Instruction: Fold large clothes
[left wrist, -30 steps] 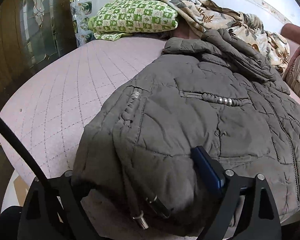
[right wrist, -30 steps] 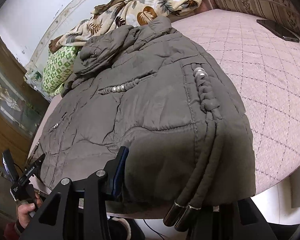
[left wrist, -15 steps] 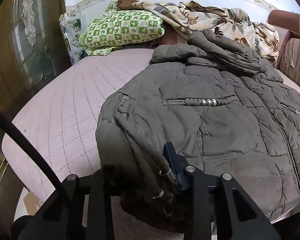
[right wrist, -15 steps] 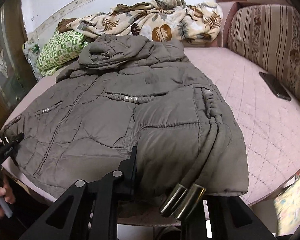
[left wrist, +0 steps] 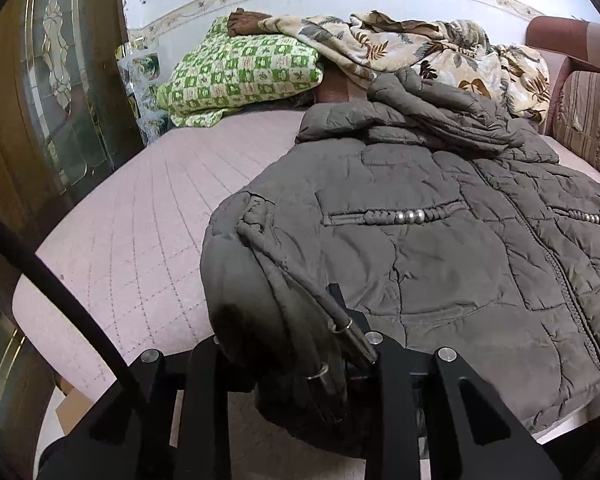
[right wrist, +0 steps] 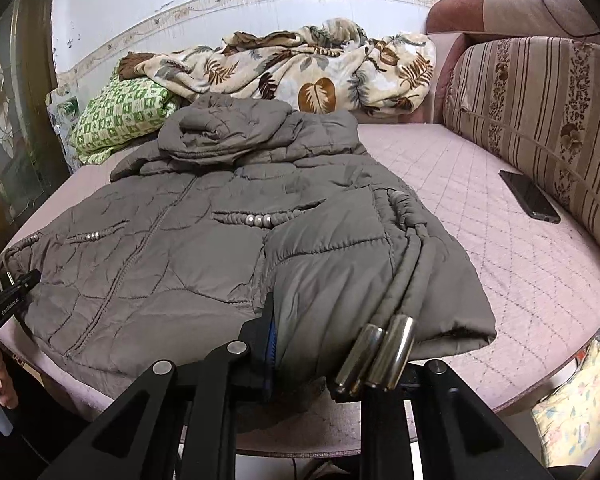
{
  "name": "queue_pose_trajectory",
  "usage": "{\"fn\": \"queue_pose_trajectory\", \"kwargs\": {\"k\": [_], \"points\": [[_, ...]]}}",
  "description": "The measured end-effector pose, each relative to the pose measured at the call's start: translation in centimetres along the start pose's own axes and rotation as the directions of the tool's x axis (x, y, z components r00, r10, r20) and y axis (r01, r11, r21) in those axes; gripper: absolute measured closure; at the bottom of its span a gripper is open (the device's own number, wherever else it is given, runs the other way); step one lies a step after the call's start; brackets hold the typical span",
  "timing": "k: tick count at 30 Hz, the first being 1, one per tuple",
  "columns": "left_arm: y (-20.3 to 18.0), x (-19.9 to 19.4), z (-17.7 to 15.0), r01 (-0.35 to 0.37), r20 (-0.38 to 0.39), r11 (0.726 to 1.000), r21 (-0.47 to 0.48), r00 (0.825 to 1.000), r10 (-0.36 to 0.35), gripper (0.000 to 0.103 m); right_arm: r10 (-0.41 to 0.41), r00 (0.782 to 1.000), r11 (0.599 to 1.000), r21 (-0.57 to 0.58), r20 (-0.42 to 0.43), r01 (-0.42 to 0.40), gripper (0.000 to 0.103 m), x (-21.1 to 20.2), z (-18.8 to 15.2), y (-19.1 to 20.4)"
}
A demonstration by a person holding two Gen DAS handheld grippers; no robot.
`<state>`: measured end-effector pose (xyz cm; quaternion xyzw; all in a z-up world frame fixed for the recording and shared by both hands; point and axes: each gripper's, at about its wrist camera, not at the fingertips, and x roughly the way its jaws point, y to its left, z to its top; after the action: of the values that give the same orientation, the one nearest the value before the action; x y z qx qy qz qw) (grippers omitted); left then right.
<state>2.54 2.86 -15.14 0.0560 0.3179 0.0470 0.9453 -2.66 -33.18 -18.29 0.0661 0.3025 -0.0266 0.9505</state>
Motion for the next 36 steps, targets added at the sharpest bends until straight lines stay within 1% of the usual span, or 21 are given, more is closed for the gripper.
{"fn": "queue_pose_trajectory", "kwargs": {"k": [3, 14, 27, 36], "points": [[0.1, -0.7, 0.2, -0.004, 0.009, 1.000, 0.014, 1.000, 0.004, 0.077, -0.002, 1.000, 1.000, -0.008, 0.013, 0.002, 0.084, -0.6, 0.2, 0.0], [0.7, -3.4, 1.2, 0.002, 0.043, 1.000, 0.015, 0.999, -0.003, 0.077, 0.027, 0.998, 1.000, -0.002, 0.051, -0.027, 0.084, -3.1, 1.2, -0.9], [1.9, -4.2, 3.3, 0.047, 0.056, 0.998, -0.034, 0.997, -0.045, 0.077, 0.041, 0.994, 0.999, -0.004, 0.104, -0.040, 0.085, -4.6, 4.2, -0.7], [1.9, -5.8, 5.2, 0.046, 0.094, 0.998, -0.041, 0.995, -0.042, 0.077, 0.065, 0.990, 0.997, 0.021, 0.122, -0.068, 0.085, -5.7, 4.4, -1.7]]}}
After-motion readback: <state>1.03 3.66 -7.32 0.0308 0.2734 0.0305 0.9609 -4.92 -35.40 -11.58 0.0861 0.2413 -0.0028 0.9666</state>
